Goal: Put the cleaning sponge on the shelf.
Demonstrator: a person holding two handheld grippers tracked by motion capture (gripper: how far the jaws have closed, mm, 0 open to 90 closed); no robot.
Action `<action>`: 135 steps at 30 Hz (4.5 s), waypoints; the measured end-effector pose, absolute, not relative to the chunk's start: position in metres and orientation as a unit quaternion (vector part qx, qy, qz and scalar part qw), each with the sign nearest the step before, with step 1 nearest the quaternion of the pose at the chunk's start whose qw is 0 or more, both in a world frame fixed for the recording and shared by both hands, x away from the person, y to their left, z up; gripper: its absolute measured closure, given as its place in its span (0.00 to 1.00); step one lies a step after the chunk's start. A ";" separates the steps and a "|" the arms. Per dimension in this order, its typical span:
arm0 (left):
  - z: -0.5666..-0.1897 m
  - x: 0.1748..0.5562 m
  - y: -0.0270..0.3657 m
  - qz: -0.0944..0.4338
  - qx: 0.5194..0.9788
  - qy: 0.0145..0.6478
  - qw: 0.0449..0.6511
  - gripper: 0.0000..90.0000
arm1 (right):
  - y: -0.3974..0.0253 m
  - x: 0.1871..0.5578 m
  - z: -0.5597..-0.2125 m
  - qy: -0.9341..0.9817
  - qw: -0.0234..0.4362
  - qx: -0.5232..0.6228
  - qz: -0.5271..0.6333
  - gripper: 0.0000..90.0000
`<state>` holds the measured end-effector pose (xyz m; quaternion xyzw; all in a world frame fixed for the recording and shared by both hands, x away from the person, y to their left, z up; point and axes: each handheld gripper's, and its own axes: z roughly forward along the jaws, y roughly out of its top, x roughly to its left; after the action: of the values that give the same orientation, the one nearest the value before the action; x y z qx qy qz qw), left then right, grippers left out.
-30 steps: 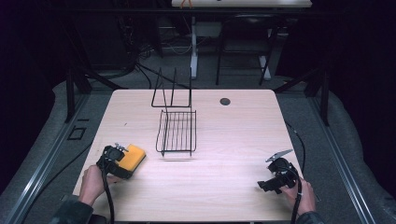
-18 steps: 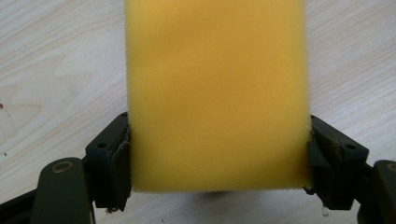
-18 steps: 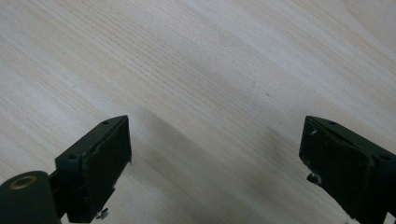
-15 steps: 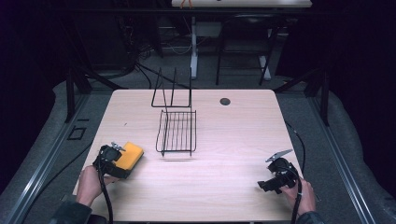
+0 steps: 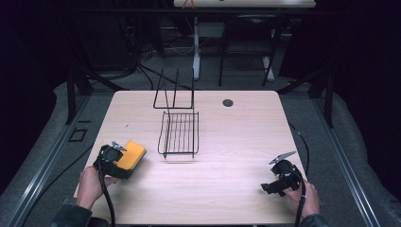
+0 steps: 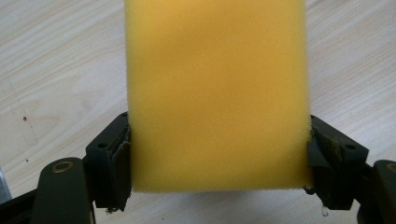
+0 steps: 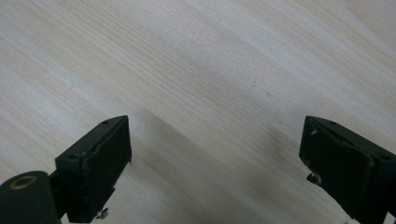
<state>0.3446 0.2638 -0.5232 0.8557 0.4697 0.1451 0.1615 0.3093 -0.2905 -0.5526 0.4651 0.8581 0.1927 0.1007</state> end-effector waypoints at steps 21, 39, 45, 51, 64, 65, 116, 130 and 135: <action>-0.504 0.343 0.256 0.162 0.856 0.457 0.177 0.25 | -0.290 0.310 -0.553 0.859 0.101 0.465 0.190 0.10; -0.485 0.350 0.243 0.177 0.856 0.444 0.196 0.25 | -0.288 0.309 -0.552 0.860 0.105 0.461 0.193 0.10; -0.482 0.359 0.242 0.174 0.853 0.449 0.202 0.25 | -0.289 0.309 -0.552 0.860 0.104 0.461 0.191 0.10; -0.478 0.362 0.238 0.175 0.853 0.445 0.207 0.25 | -0.288 0.308 -0.551 0.861 0.107 0.457 0.196 0.10; -0.468 0.368 0.232 0.184 0.853 0.438 0.217 0.25 | -0.288 0.308 -0.551 0.865 0.107 0.452 0.190 0.10; -0.467 0.369 0.231 0.183 0.854 0.436 0.217 0.25 | -0.288 0.308 -0.552 0.864 0.105 0.455 0.191 0.10; -0.473 0.412 0.172 0.157 0.872 0.392 0.246 0.25 | -0.290 0.309 -0.554 0.866 0.099 0.453 0.188 0.11; -0.485 0.422 0.160 0.140 0.880 0.380 0.250 0.25 | -0.290 0.309 -0.555 0.865 0.097 0.453 0.190 0.11; -0.487 0.425 0.157 0.136 0.881 0.374 0.258 0.25 | -0.291 0.309 -0.554 0.866 0.099 0.453 0.187 0.11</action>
<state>0.4254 0.1575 -0.4875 0.8807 0.3736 0.1358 0.2575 0.3088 -0.2911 -0.5544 0.4529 0.8660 0.1871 0.0991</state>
